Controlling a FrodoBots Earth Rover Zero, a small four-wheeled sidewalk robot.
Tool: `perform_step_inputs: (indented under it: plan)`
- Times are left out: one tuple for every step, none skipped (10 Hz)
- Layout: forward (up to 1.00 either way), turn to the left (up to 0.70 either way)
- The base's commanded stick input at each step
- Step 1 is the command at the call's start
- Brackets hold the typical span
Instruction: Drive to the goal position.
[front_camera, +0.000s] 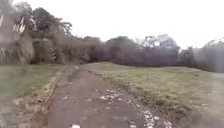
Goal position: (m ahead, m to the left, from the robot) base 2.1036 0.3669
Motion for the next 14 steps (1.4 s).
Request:
perform_step_inputs:
  plan:
    - [0.7, -0.35]
    - [0.7, -0.35]
    - [0.7, -0.35]
    - [0.7, -0.35]
    - [0.7, -0.35]
    - [0.7, -0.35]
    - [0.7, -0.35]
    - [0.7, -0.35]
    - [0.7, -0.35]
    - [0.7, -0.35]
    - [0.06, -0.02]
    - [0.06, -0.01]
    - [0.06, 0.0]
    - [0.05, 0.0]
